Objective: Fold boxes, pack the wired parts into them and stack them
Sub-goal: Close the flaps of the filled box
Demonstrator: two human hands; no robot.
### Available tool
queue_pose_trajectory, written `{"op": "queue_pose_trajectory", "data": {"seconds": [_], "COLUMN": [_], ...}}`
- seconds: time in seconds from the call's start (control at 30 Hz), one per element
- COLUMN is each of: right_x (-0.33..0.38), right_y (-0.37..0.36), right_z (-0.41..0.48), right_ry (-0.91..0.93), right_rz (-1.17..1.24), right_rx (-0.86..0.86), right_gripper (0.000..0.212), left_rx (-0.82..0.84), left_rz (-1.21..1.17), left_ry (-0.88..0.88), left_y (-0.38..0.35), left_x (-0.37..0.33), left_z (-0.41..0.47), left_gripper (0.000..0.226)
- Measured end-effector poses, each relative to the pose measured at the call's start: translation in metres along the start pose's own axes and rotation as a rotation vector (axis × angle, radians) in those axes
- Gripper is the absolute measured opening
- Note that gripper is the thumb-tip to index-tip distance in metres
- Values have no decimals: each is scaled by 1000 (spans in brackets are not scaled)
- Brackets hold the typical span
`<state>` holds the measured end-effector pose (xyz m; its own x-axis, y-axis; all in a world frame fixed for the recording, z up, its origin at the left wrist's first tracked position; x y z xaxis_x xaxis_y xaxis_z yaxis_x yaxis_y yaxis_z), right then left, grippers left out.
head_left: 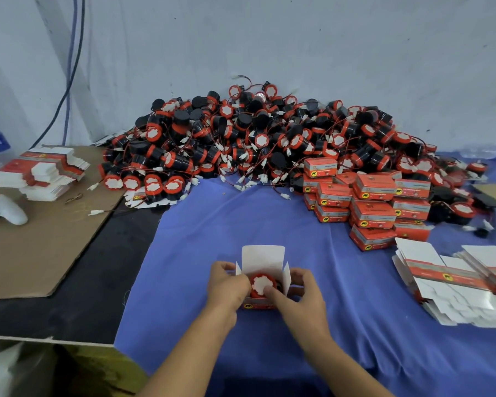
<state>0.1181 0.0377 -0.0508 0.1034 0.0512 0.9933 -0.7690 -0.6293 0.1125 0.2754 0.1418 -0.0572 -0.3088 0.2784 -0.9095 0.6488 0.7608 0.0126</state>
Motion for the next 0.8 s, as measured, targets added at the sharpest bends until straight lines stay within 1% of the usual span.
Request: {"op": "queue_pose_trajectory", "data": {"seconds": [0.07, 0.1, 0.13, 0.2, 0.23, 0.3, 0.33, 0.37, 0.43, 0.47, 0.5, 0.53, 0.6, 0.63, 0.67, 0.7, 0.73, 0.8], "right_x": [2, 3, 4, 5, 5, 6, 7, 7, 4, 2, 1, 0, 1, 1, 3, 5, 6, 10], "right_y": [0, 0, 0, 0, -1, -2, -2, -2, -2, -2, -3, -3, -6, -8, -9, -10, -10, -8], "right_z": [-3, -4, -6, -9, -10, -9, -8, -8, -6, -6, -6, -6, -6, -5, -4, -5, -6, -8], "right_ry": [27, 44, 63, 104, 123, 150, 160, 168, 167, 163, 157, 148, 127, 124, 128, 139, 161, 214], "right_rz": [-17, -44, -79, -142, -158, -151, -138, -135, -135, -141, -159, -172, -158, -155, -171, -201, -221, -247], "right_rx": [-5, -11, -19, -23, -19, -11, -13, -23, -37, -40, -45, -45, -20, -2, 15, 23, 23, 23], "right_gripper": [40, 38, 34, 24, 19, 5, 5, 12, 17, 16, 17, 23, 47, 59, 64, 63, 56, 44], "left_rx": [-19, -26, -31, -6, 25, 115, 128, 122, 77, 56, 53, 76, 145, 170, 186, 196, 196, 199], "left_rz": [60, 81, 109, 191, 216, 210, 234, 263, 357, 408, 412, 364, 229, 200, 218, 236, 275, 340], "left_ry": [-40, -67, -129, -333, -435, -549, -593, -627, -674, -684, -672, -630, -556, -558, -566, -589, -608, -656], "left_y": [0, 2, 4, 5, 5, 2, 2, 4, 9, 10, 10, 10, 9, 7, 5, 3, 4, 7], "left_x": [2, 1, -1, -5, -6, -3, -4, -7, -14, -17, -16, -13, -6, -5, -5, -7, -8, -8], "left_z": [1, -2, -5, -18, -25, -35, -35, -34, -31, -30, -27, -24, -19, -17, -17, -18, -21, -24], "left_gripper": [34, 33, 33, 29, 22, 3, 11, 17, 15, 19, 23, 26, 43, 51, 52, 47, 42, 44]}}
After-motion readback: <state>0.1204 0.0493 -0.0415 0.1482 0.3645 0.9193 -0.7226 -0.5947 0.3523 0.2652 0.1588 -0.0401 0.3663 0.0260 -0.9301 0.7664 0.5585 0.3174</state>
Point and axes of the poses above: each hand's wrist, its own z-axis towards the middle knuckle, its own y-axis out of the back of the hand, x = y × z, the point moved 9 cm from there along z, towards the middle knuckle, and after that the axes turned 12 degrees about x, right-handed, at the moved point
